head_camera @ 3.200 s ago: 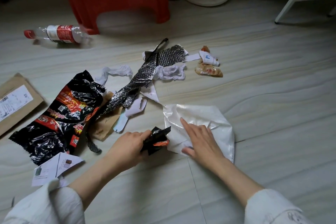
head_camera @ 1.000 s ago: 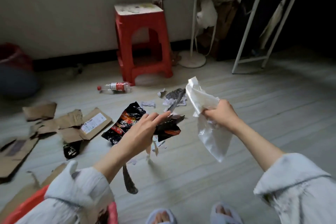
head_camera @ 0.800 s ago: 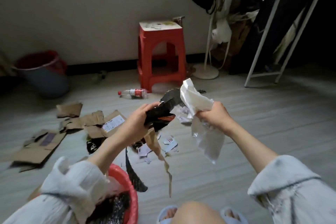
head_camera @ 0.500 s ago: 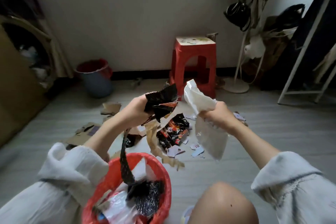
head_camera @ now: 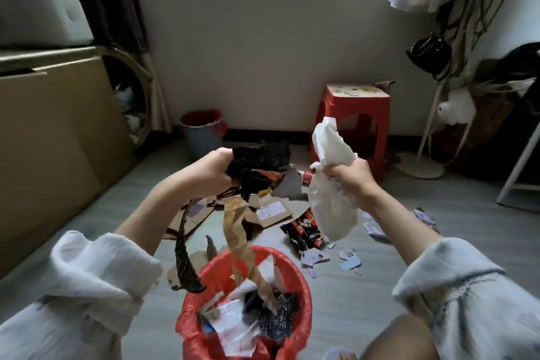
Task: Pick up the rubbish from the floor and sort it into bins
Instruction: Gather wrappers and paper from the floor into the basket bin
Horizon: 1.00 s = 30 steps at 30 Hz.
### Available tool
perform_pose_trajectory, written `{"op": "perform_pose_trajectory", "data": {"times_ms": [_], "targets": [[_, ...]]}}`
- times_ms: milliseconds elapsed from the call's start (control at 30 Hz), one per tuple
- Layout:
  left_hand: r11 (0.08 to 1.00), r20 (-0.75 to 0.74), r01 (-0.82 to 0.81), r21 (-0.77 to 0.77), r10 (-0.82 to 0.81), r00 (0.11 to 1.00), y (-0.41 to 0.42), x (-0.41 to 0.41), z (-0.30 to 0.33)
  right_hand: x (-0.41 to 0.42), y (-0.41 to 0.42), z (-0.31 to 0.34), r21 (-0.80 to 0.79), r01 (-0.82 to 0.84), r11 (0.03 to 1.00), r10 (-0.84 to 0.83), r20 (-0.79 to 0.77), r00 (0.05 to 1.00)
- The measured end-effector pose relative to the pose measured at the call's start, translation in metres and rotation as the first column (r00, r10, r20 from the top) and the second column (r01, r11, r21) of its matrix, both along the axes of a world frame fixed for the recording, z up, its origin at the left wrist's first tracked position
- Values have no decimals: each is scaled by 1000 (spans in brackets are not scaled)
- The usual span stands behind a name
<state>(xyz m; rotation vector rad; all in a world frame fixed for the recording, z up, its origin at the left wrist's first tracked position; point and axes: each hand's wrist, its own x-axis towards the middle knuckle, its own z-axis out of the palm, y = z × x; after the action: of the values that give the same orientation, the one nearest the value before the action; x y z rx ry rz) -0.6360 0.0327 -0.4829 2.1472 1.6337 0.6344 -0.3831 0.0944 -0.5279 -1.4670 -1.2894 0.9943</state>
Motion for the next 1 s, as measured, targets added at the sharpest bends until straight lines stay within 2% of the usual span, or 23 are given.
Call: {"op": "perform_pose_trajectory", "data": {"times_ms": [133, 367, 467, 533, 600, 700, 800, 933, 1000], "targets": [[983, -85, -20, -184, 4, 996, -6, -12, -33, -19, 2, -20, -33, -60, 998, 62, 84, 995], [907, -258, -106, -408, -3, 966, -2, -6, -172, -27, -7, -78, -160, -167, 973, 198, 200, 960], [945, -402, -188, -269, 67, 913, -1, 5, -219, -22, -6, -103, -191, -177, 966, 235, 351, 906], [950, -527, -269, -158, 149, 837, -5, 16, -240, -23, -5, -117, -212, -205, 955, 284, 467, 837], [949, -591, -307, -76, 205, 780, -11, 26, -261, -27, -4, -127, -228, -253, 940, 339, 561, 756], [949, -651, -297, -110, 157, 743, -18, 28, -291, -34, -4, -135, -256, -320, 912, 410, 592, 694], [903, -676, -300, -307, 15, 737, -26, 20, -332, -36, -2, -140, -271, -341, 900, 435, 607, 666], [876, -621, -259, -406, -57, 782, -26, 22, -323, -40, -1, -147, -304, -338, 891, 453, 652, 608], [822, -541, -239, -518, -98, 835, -20, 22, -309, -43, -2, -151, -317, -336, 887, 461, 654, 599]]}}
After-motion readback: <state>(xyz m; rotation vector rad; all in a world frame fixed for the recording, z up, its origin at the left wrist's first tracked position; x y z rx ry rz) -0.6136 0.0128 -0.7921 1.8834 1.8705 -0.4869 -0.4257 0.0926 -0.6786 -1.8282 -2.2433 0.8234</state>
